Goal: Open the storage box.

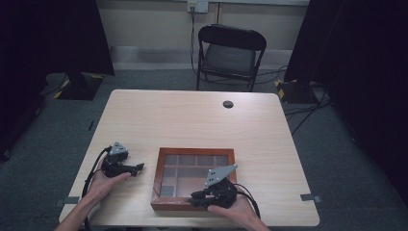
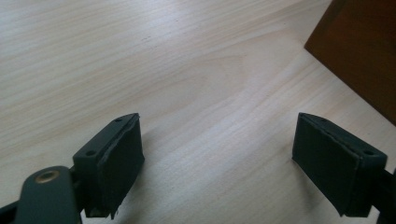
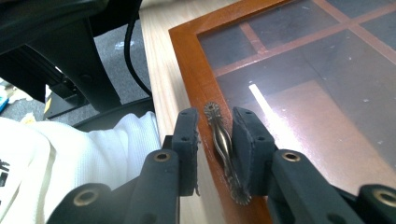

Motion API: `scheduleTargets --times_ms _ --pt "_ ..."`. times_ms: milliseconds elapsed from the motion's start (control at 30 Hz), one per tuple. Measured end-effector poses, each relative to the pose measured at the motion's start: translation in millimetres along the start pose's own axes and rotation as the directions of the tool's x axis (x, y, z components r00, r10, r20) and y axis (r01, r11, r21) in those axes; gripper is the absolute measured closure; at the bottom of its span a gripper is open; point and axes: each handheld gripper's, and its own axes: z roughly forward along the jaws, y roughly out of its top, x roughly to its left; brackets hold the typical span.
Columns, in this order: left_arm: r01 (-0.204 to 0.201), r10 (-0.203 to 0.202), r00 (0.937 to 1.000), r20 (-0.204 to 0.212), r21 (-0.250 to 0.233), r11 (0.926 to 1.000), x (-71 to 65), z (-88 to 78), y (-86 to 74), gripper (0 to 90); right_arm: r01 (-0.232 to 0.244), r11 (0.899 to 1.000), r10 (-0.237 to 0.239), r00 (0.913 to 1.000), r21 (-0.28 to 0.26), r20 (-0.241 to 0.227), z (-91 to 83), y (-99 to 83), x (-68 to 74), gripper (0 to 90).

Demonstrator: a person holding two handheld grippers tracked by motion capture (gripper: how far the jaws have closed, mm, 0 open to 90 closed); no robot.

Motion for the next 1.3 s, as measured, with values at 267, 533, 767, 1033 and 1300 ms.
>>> scheduleTargets --times_ms 267,533,767,1033,1300 --pt "-0.001 0.002 0.9996 0.027 -0.039 0.9992 -4.4 -7.6 2.8 17.7 0.006 1.000 -0.006 0.9997 0.004 0.023 -2.2 -1.2 -2.7 79.1" --pt "-0.018 0.021 0.9990 0.039 -0.064 0.9978 -11.6 -15.7 8.2 18.8 0.042 0.999 -0.042 0.9988 0.012 0.023 -1.9 -0.2 -1.0 81.9" --pt "-0.026 0.031 0.9961 0.083 -0.068 0.9973 -19.2 -17.8 12.3 18.7 0.044 0.999 -0.044 0.9989 0.024 0.016 -2.5 3.0 -1.1 82.4" --pt "-0.044 0.053 0.9921 0.114 -0.075 0.9962 -29.2 -21.1 15.5 18.7 0.036 0.999 -0.036 0.9993 -0.026 -0.006 -15.4 13.7 -2.0 82.5" --pt "-0.091 0.108 0.9809 0.162 -0.105 0.9902 -42.9 -25.7 19.3 18.9 0.030 0.999 -0.030 0.9994 -0.020 -0.016 -22.3 24.4 -3.2 82.6"
